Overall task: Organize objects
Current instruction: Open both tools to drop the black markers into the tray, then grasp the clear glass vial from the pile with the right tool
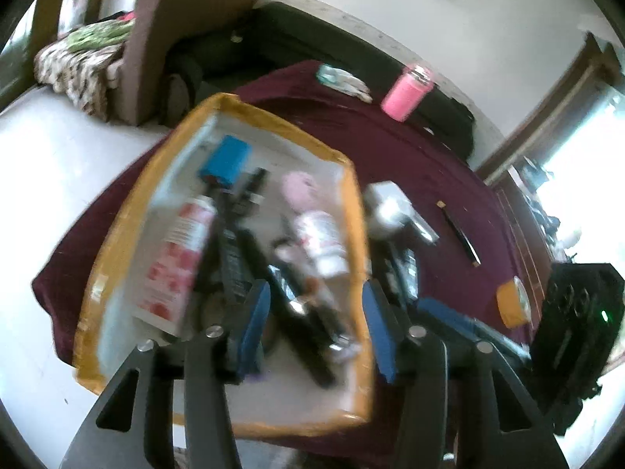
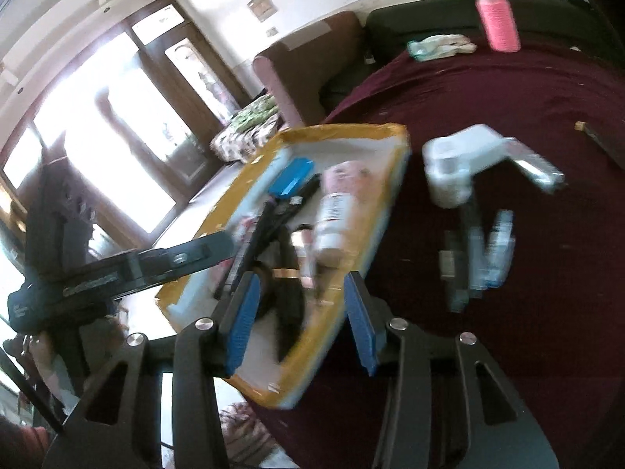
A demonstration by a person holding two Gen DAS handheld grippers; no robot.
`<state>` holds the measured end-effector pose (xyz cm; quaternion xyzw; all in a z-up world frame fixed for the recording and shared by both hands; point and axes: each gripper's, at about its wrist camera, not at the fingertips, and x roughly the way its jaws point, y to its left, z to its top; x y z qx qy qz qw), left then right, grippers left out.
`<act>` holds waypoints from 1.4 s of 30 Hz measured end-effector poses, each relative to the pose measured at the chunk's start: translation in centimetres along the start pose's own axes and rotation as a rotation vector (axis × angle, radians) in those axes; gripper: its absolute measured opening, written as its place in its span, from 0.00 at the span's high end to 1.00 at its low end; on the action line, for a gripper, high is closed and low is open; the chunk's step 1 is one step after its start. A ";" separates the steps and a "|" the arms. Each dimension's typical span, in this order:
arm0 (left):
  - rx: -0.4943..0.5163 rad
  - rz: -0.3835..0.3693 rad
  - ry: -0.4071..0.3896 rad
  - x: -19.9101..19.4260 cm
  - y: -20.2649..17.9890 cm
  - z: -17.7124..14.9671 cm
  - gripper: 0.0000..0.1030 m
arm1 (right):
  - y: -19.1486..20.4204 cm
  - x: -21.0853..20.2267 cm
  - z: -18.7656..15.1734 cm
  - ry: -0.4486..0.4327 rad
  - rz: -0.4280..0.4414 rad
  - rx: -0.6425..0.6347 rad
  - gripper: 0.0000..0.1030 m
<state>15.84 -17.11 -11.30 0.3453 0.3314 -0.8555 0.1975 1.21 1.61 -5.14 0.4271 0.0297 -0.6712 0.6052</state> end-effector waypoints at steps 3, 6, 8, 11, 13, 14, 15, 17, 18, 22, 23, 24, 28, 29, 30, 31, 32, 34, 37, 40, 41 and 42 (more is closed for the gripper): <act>0.038 -0.021 0.008 0.3 -2.2 -0.7 0.58 | -2.9 -1.8 0.0 -0.029 -0.036 0.056 0.58; 0.076 -0.037 0.034 1.1 -4.3 -1.4 0.58 | -6.3 -2.8 -0.1 -0.042 -0.070 0.155 0.58; 0.099 -0.042 0.044 1.3 -5.3 -1.8 0.58 | -7.7 -3.0 -0.2 -0.040 -0.090 0.190 0.58; 0.125 -0.049 0.063 1.7 -6.6 -2.3 0.58 | -9.2 -2.7 0.0 -0.031 -0.139 0.225 0.58; 0.133 -0.050 0.070 1.8 -7.1 -2.6 0.58 | -10.1 -2.2 0.5 -0.013 -0.158 0.249 0.58; 0.140 -0.051 0.075 1.8 -7.3 -2.7 0.58 | -10.5 -2.1 0.7 -0.008 -0.167 0.261 0.59; 0.147 -0.051 0.079 1.8 -7.6 -2.8 0.58 | -10.8 -1.8 1.0 0.000 -0.182 0.272 0.61; 0.151 -0.049 0.078 1.6 -7.7 -3.1 0.58 | -11.1 -0.9 1.7 0.016 -0.196 0.279 0.69; 0.155 -0.047 0.076 1.5 -7.8 -3.1 0.58 | -11.4 -0.4 1.9 0.035 -0.219 0.285 0.70; 0.157 -0.043 0.075 1.5 -7.8 -3.3 0.58 | -11.5 1.2 2.3 0.078 -0.260 0.271 0.72; 0.154 -0.041 0.077 1.6 -7.8 -3.3 0.58 | -11.2 1.4 2.4 0.075 -0.279 0.250 0.72; 0.150 -0.038 0.080 1.6 -7.7 -3.4 0.58 | -10.8 1.7 2.5 0.076 -0.300 0.227 0.73; 0.145 -0.035 0.091 2.0 -7.6 -3.5 0.58 | -9.8 2.5 2.6 0.072 -0.389 0.126 0.81; 0.146 -0.033 0.092 2.1 -7.6 -3.5 0.58 | -9.6 2.6 2.6 0.072 -0.401 0.108 0.83; 0.143 -0.030 0.093 2.1 -7.6 -3.5 0.58 | -9.6 2.5 2.5 0.072 -0.405 0.098 0.85; 0.142 -0.029 0.095 2.2 -7.6 -3.5 0.58 | -9.5 2.5 2.4 0.078 -0.407 0.088 0.92; 0.140 -0.028 0.096 2.2 -7.7 -3.5 0.58 | -9.4 2.5 2.3 0.087 -0.422 0.076 0.92; 0.143 -0.021 0.100 2.3 -7.8 -3.5 0.58 | -9.4 2.2 1.9 0.086 -0.417 0.070 0.92; 0.150 -0.014 0.103 2.5 -8.2 -3.2 0.58 | -9.7 0.9 1.0 0.093 -0.406 0.082 0.92; 0.161 -0.001 0.109 3.1 -8.8 -3.0 0.58 | -9.9 -0.3 0.1 0.091 -0.407 0.091 0.92; 0.166 0.009 0.112 3.5 -9.0 -3.0 0.58 | -10.2 -1.0 -0.3 0.085 -0.413 0.097 0.92; 0.174 0.020 0.118 3.9 -9.3 -2.9 0.58 | -10.6 -1.4 -0.4 0.081 -0.422 0.103 0.92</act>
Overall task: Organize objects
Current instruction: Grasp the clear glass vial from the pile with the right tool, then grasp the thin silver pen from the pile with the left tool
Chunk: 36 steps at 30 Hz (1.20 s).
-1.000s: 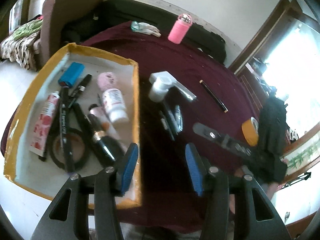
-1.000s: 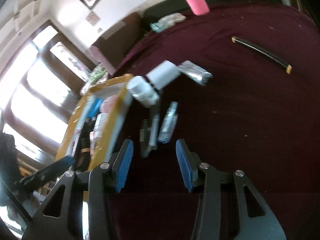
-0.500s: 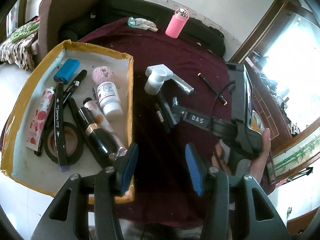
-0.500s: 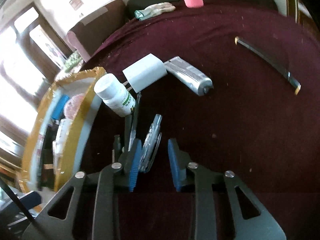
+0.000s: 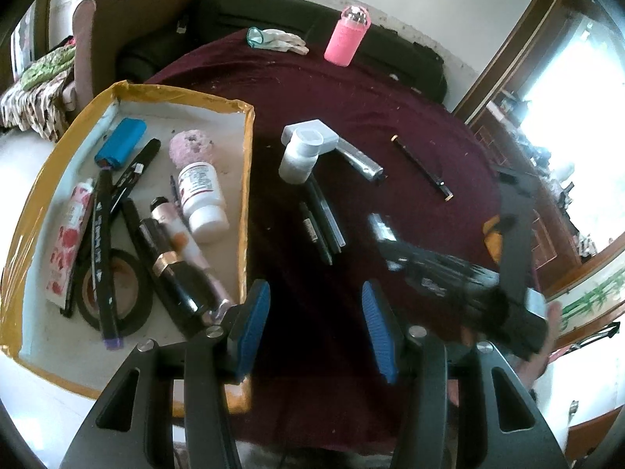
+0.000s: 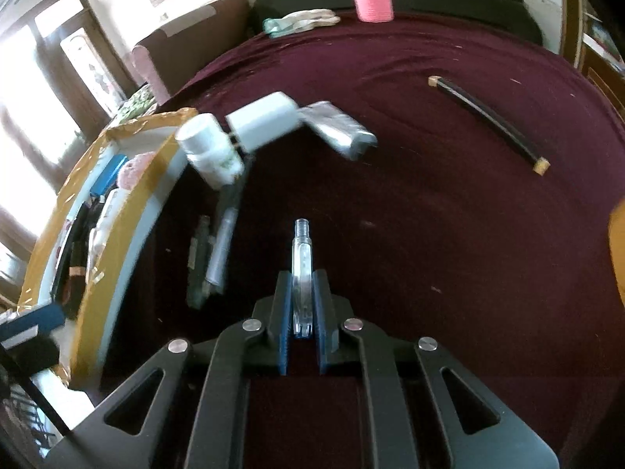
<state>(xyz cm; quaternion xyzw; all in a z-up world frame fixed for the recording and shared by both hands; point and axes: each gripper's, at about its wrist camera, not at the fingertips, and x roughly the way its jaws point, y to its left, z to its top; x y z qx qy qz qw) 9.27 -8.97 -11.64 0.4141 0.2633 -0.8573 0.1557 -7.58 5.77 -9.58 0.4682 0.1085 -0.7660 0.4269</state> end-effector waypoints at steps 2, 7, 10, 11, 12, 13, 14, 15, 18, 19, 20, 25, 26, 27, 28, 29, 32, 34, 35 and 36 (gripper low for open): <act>0.024 0.006 0.006 0.8 -0.8 0.4 0.58 | -1.0 -0.6 -0.1 -0.008 -0.018 0.013 0.92; 0.076 0.042 0.022 3.3 -2.6 1.7 0.59 | -2.5 -0.6 0.1 -0.030 0.041 0.047 0.92; 0.105 0.063 0.024 4.7 -3.5 2.7 0.61 | -2.2 -0.9 0.0 -0.049 0.063 0.025 0.92; 0.115 0.074 0.028 5.2 -3.7 3.1 0.65 | -2.1 -0.8 -0.1 -0.051 0.063 0.024 0.92; 0.120 0.086 0.033 5.8 -3.9 3.4 0.65 | -2.3 -0.7 0.0 -0.051 0.059 0.034 0.92; 0.124 0.101 0.043 6.5 -4.0 3.7 0.65 | -2.6 -0.6 0.1 -0.050 0.067 0.047 0.92; 0.128 0.120 0.059 7.1 -4.2 3.9 0.66 | -3.1 -0.5 0.2 -0.048 0.086 0.072 0.92; 0.133 0.136 0.075 7.7 -4.3 4.0 0.66 | -3.6 -0.3 0.4 -0.046 0.109 0.100 0.92; 0.150 0.163 0.105 9.2 -4.9 3.7 0.67 | -4.4 -0.2 0.5 -0.041 0.154 0.146 0.92; 0.160 0.181 0.095 9.4 -5.1 3.6 0.70 | -4.4 -0.2 0.5 -0.041 0.155 0.148 0.92; 0.167 0.212 0.080 9.4 -5.3 3.6 0.80 | -4.3 -0.2 0.6 -0.042 0.154 0.147 0.92; 0.163 0.227 0.094 9.0 -5.0 3.2 0.93 | -4.0 -0.2 0.6 -0.043 0.146 0.140 0.92; 0.165 0.231 0.097 8.8 -4.9 3.1 0.95 | -4.0 -0.1 0.6 -0.043 0.148 0.142 0.92; 0.163 0.228 0.099 8.5 -4.8 2.9 0.95 | -4.0 -0.1 0.6 -0.043 0.149 0.143 0.92; 0.157 0.222 0.102 8.3 -4.6 2.7 0.96 | -4.0 -0.1 0.6 -0.043 0.147 0.142 0.92; 0.153 0.214 0.107 8.1 -4.5 2.4 0.97 | -4.0 -0.1 0.6 -0.044 0.146 0.141 0.92; 0.130 0.199 0.106 7.5 -4.1 1.9 0.97 | -4.0 -0.1 0.6 -0.043 0.148 0.143 0.92; 0.126 0.191 0.100 6.9 -3.9 1.5 0.97 | -4.1 -0.1 0.6 -0.043 0.149 0.144 0.92; 0.124 0.187 0.104 6.7 -3.9 1.3 0.97 | -4.1 -0.1 0.7 -0.043 0.148 0.143 0.92; 0.127 0.176 0.113 6.5 -4.0 1.1 0.97 | -4.1 -0.1 0.6 -0.043 0.147 0.142 0.92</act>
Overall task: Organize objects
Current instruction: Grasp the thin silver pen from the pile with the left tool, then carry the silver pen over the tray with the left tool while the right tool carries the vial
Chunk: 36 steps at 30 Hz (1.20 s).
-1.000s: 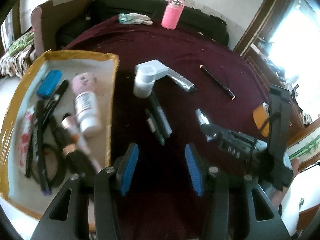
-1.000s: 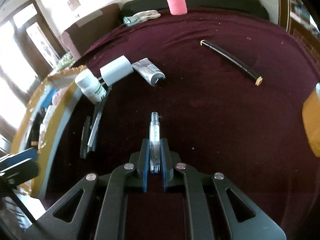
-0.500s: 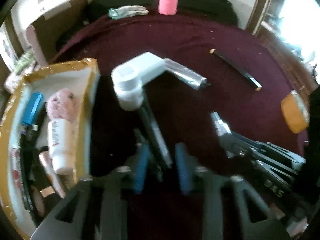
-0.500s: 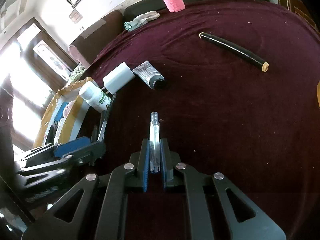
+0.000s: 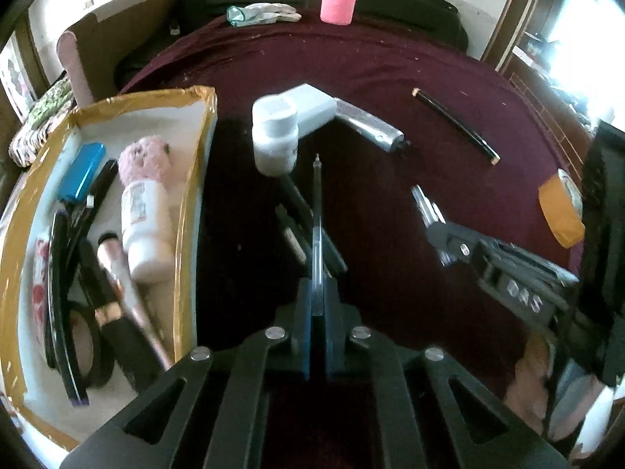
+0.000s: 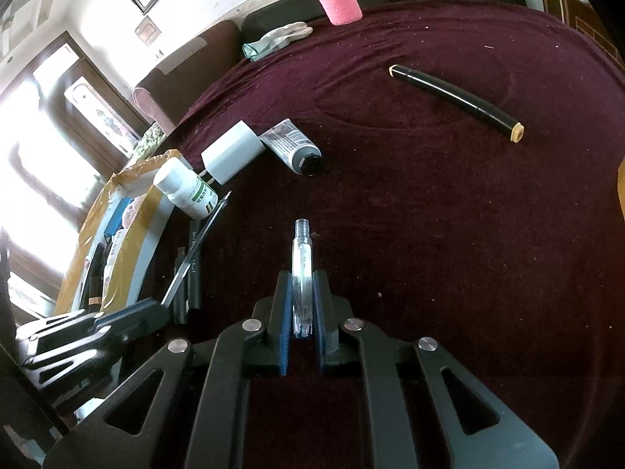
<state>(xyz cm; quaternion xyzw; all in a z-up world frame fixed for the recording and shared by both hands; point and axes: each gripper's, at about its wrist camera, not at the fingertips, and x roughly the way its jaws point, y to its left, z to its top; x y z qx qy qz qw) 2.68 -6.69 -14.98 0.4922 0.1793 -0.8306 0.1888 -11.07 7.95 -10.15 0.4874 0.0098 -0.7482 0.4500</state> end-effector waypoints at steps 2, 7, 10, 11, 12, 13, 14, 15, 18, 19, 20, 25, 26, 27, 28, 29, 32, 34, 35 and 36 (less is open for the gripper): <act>0.004 -0.020 0.016 -0.5 -0.2 -0.8 0.97 | -0.1 0.0 0.0 0.000 -0.001 -0.001 0.92; 0.048 -0.061 0.069 -1.9 -1.3 -3.4 0.97 | -0.1 0.0 0.1 0.000 0.000 0.000 0.92; 0.084 -0.059 0.100 -2.0 -2.2 -4.4 0.97 | -0.1 0.0 0.1 0.000 -0.001 -0.001 0.92; 0.091 -0.055 0.108 -1.8 -2.3 -4.6 0.97 | -0.1 0.0 0.1 0.001 0.000 0.000 0.92; 0.093 -0.054 0.114 -1.7 -2.3 -4.8 0.97 | -0.1 0.0 0.1 0.001 0.000 0.000 0.92; 0.095 -0.059 0.117 -1.5 -2.3 -4.8 0.97 | -0.1 -0.1 0.1 0.001 0.000 0.000 0.92; 0.100 -0.063 0.119 -1.4 -2.4 -4.7 0.97 | -0.1 -0.1 0.1 0.001 0.000 -0.001 0.92; 0.096 -0.067 0.113 -1.4 -2.4 -4.7 0.96 | -0.1 -0.1 0.1 0.001 0.000 0.000 0.92; 0.099 -0.080 0.095 -1.5 -2.5 -3.9 0.91 | -0.2 -0.1 0.0 0.001 0.000 0.000 0.92; 0.103 -0.073 0.085 -1.4 -2.7 -3.6 0.90 | -0.2 -0.1 0.1 0.001 0.001 0.001 0.92; 0.108 -0.058 0.078 -1.2 -2.9 -3.2 0.88 | -0.2 -0.1 0.1 0.001 0.002 0.002 0.92; 0.146 -0.022 0.063 0.4 -3.7 -1.6 0.88 | -0.2 -0.1 0.0 0.001 0.002 0.001 0.92; 0.155 -0.012 0.070 0.9 -3.9 -1.4 0.88 | -0.2 -0.1 0.0 0.001 0.002 0.002 0.92; 0.159 -0.004 0.071 1.3 -4.0 -1.3 0.88 | -0.2 -0.1 0.0 0.001 0.003 0.003 0.92; 0.165 0.005 0.071 1.7 -4.0 -1.2 0.88 | -0.2 -0.1 0.0 0.001 0.003 0.002 0.92; 0.169 0.016 0.079 2.0 -4.0 -1.2 0.88 | -0.2 -0.1 0.0 0.001 0.002 0.001 0.92; 0.168 0.023 0.060 1.8 -3.8 -1.3 0.94 | -0.2 -0.1 0.0 0.001 0.001 0.001 0.92; 0.152 0.020 0.055 1.6 -3.4 -1.2 0.97 | -0.1 -0.1 0.0 0.001 0.000 0.000 0.92; 0.132 0.007 0.054 1.4 -3.0 -1.3 0.97 | -0.1 0.0 0.0 0.001 -0.001 -0.003 0.92; 0.110 -0.007 0.046 1.2 -2.6 -1.3 0.97 | -0.1 0.0 0.0 0.000 -0.004 -0.006 0.92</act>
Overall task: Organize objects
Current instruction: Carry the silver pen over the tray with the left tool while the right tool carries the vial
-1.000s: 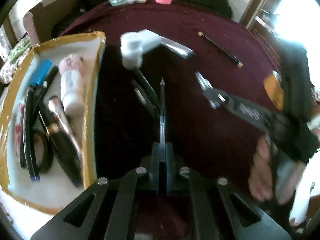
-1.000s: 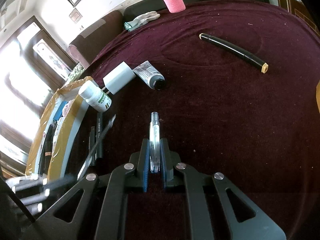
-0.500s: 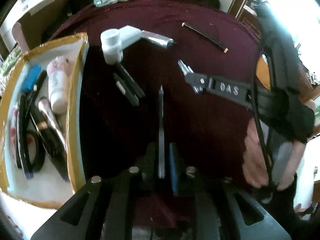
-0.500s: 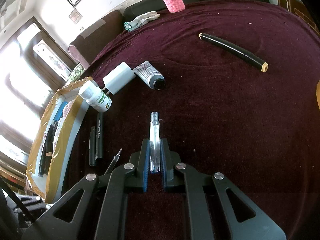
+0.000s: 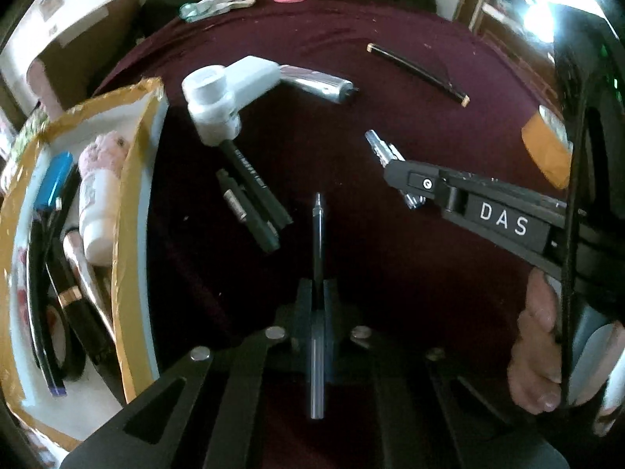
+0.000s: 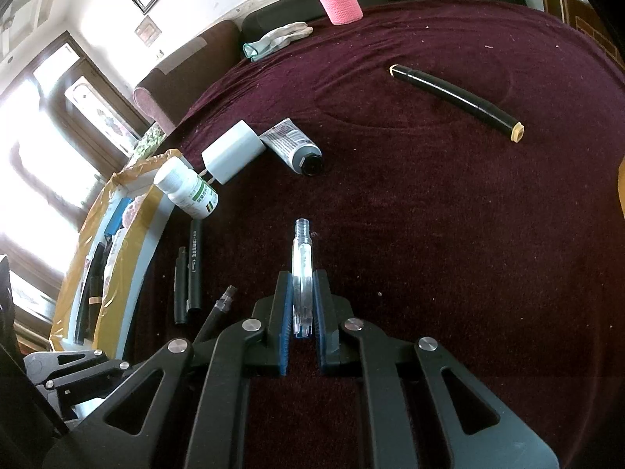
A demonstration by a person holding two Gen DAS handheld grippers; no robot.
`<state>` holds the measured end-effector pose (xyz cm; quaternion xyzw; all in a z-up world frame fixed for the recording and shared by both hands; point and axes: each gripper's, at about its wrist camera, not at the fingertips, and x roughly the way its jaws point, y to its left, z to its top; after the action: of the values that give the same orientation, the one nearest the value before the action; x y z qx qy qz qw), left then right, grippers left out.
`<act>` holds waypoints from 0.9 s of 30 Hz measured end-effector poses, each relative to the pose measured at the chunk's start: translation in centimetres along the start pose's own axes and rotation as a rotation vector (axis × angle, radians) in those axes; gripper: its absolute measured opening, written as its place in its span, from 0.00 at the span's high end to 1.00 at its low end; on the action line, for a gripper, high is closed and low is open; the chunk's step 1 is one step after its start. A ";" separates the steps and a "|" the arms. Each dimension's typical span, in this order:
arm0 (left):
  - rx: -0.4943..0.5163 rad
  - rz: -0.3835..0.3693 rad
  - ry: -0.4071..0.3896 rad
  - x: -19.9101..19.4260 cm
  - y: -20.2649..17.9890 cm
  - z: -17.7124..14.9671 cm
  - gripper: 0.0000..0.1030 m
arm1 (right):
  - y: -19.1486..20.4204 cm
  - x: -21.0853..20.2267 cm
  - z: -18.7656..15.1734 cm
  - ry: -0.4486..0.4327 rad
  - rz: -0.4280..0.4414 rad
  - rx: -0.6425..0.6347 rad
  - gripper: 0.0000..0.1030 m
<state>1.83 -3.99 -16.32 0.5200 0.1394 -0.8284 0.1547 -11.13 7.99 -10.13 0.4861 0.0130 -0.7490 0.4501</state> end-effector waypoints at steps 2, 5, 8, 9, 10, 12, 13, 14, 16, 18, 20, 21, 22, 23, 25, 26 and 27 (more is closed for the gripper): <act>-0.029 -0.025 -0.025 -0.7 0.5 -0.3 0.97 | 0.0 -0.1 0.0 -0.003 0.005 -0.003 0.92; -0.073 -0.064 -0.066 -2.2 1.5 -1.0 0.97 | 0.1 -0.4 -0.1 -0.017 0.014 -0.008 0.92; -0.114 -0.099 -0.100 -3.6 2.4 -1.5 0.97 | 0.2 -0.8 -0.2 -0.035 0.024 -0.010 0.92; -0.124 -0.106 -0.106 -3.9 2.7 -1.7 0.97 | 0.2 -1.0 -0.2 -0.045 0.028 -0.012 0.92; -0.138 -0.113 -0.116 -4.4 3.1 -1.9 0.97 | 0.2 -1.1 -0.2 -0.054 0.031 -0.013 0.92; -0.158 -0.124 -0.128 -5.1 3.8 -2.3 0.97 | 0.3 -1.7 -0.3 -0.081 0.030 -0.019 0.92; -0.172 -0.132 -0.136 -5.6 4.3 -2.5 0.97 | 0.4 -1.9 -0.3 -0.091 0.032 -0.022 0.92; -0.187 -0.140 -0.147 -6.1 4.9 -2.7 0.97 | 0.5 -2.1 -0.4 -0.100 0.036 -0.027 0.92; -0.210 -0.145 -0.169 -6.7 6.0 -2.7 0.97 | 0.7 -2.3 -0.4 -0.109 0.039 -0.037 0.92; -0.235 -0.145 -0.191 -7.6 7.3 -3.1 0.97 | 1.3 -2.4 -0.5 -0.104 0.027 -0.048 0.92; -0.266 -0.135 -0.209 -8.5 9.1 -3.7 0.97 | 2.1 -2.7 -0.8 -0.099 0.060 -0.047 0.92; -0.282 -0.133 -0.214 -8.6 10.0 -3.9 0.97 | 2.9 -2.9 -1.1 -0.088 0.103 -0.044 0.92; -0.302 -0.134 -0.221 -9.0 11.0 -4.1 0.97 | 3.7 -2.9 -1.3 -0.083 0.126 -0.048 0.92; -0.318 -0.129 -0.228 -9.3 12.0 -4.4 0.97 | 4.6 -3.1 -1.5 -0.079 0.145 -0.060 0.92; -0.350 -0.107 -0.243 -9.7 13.7 -4.7 0.97 | 7.3 -3.2 -1.9 -0.073 0.167 -0.119 0.92; -0.367 -0.103 -0.249 -10.0 14.6 -4.9 0.97 | 8.6 -3.1 -2.1 -0.067 0.176 -0.144 0.92; -0.384 -0.100 -0.256 -10.1 15.4 -5.0 0.97 | 9.9 -3.0 -2.2 -0.058 0.193 -0.168 0.92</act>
<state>16.22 -14.94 -10.38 0.3643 0.2991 -0.8525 0.2261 -2.39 5.10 -4.94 0.4239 0.0161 -0.7121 0.5594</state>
